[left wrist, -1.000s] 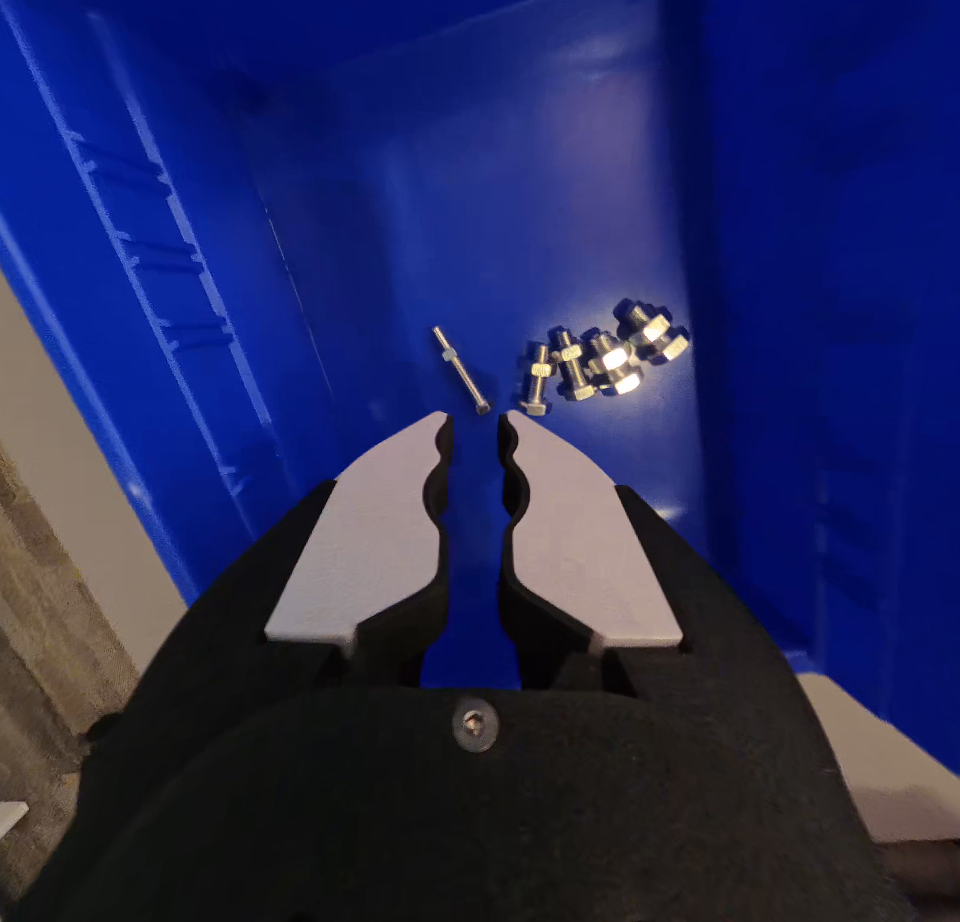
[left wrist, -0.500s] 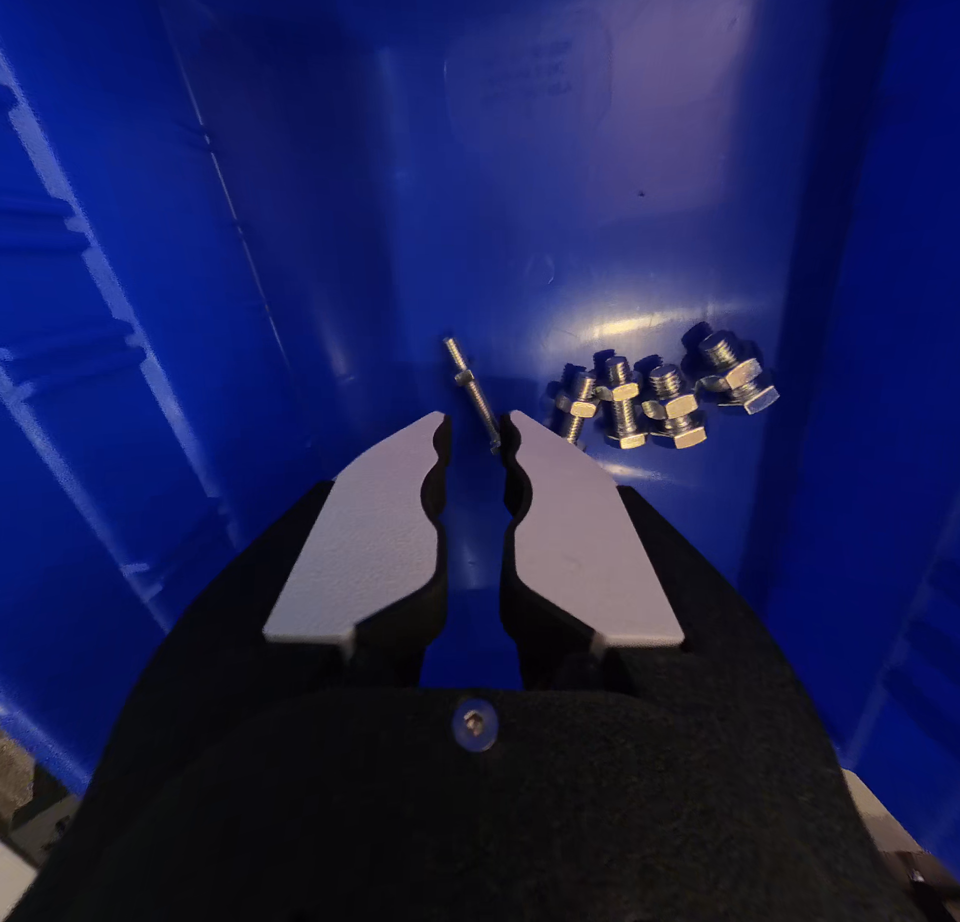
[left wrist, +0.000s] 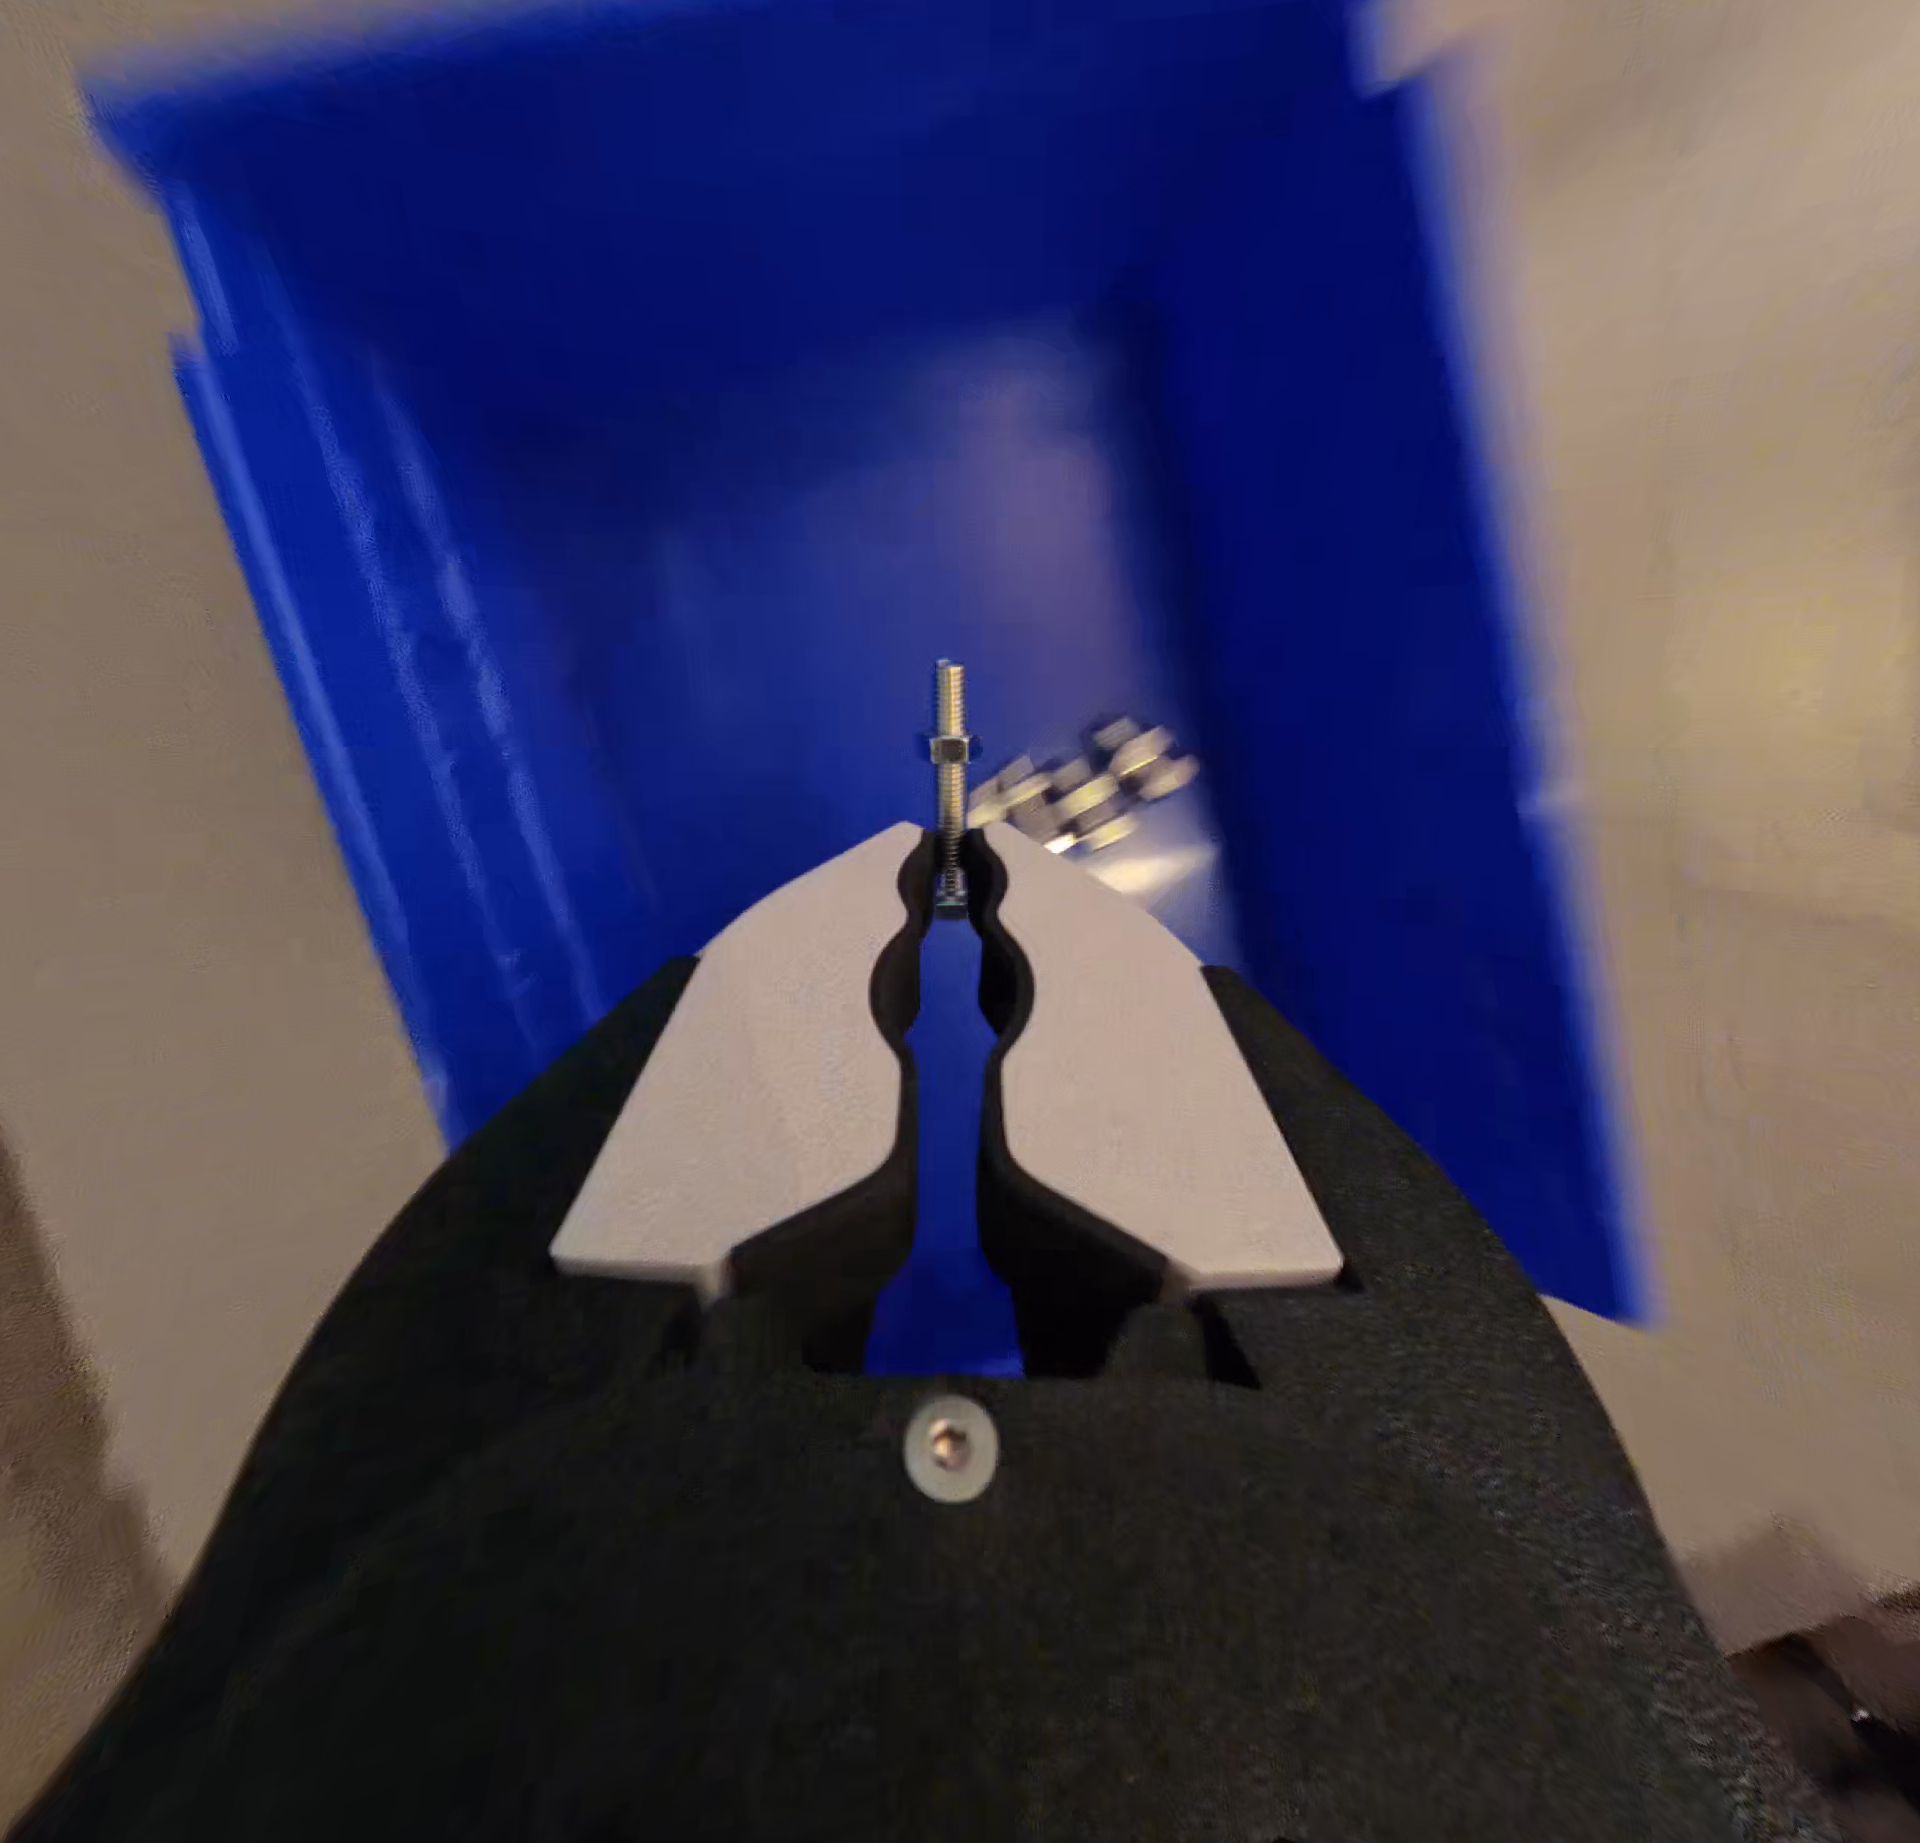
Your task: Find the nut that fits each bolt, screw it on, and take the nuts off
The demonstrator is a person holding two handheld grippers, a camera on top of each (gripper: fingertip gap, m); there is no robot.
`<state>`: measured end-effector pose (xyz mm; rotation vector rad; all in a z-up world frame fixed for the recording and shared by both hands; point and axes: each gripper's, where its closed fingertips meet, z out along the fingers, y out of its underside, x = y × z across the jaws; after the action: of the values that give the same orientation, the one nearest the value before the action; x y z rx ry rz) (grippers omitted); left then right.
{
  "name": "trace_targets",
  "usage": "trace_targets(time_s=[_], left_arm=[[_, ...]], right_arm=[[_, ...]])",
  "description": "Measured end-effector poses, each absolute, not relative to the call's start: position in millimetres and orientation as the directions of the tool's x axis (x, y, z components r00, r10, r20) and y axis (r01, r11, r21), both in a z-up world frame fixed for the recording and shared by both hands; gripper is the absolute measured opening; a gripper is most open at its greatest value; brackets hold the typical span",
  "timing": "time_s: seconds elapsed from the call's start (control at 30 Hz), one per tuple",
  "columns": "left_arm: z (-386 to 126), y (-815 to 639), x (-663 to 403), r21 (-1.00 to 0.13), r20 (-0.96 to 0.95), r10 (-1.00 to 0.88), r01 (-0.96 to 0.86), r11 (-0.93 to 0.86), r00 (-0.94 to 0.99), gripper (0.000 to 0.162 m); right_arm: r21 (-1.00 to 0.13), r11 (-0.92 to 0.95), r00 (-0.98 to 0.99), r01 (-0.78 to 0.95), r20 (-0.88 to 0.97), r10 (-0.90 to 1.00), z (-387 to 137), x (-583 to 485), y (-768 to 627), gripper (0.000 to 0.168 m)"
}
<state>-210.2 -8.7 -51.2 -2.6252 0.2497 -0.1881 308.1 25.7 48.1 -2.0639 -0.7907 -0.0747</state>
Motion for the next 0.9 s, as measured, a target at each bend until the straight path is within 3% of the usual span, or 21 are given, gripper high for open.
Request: trace_targets(time_s=[0.1, 0.2, 0.3, 0.4, 0.73, 0.9], left_arm=[[35, -18, -120, -0.787, 0.239, -0.554, -0.175, -0.591, 0.798, 0.005], [95, -65, -20, -0.934, 0.223, -0.872, -0.162, -0.320, 0.435, 0.005], [106, -94, 43, -0.968, 0.167, -0.949, -0.140, -0.209, 0.267, 0.005], [102, -114, 84, -0.979, 0.134, -0.974, -0.128, -0.159, 0.182, 0.005], [100, -134, 112, -0.983, 0.132, -0.984, -0.110, -0.146, 0.122, 0.005], [104, -141, 112, -0.984, 0.132, -0.986, -0.109, -0.143, 0.100, 0.005]], right_arm=[[-0.835, -0.251, 0.800, 0.489, 0.316, 0.510, 78, 284, 22, 0.018], [-0.961, -0.018, 0.647, 0.276, 0.172, 0.743, 116, 217, -13, 0.018], [-0.999, 0.043, 0.264, -0.031, 0.034, 0.964, 151, 161, -79, 0.018], [-0.983, 0.016, 0.047, -0.183, 0.007, 0.999, 165, 141, -113, 0.018], [-0.992, -0.042, -0.087, -0.123, -0.031, 0.996, 141, 110, -126, 0.020], [-0.991, -0.069, -0.136, -0.116, -0.052, 0.989, 134, 101, -130, 0.011]])
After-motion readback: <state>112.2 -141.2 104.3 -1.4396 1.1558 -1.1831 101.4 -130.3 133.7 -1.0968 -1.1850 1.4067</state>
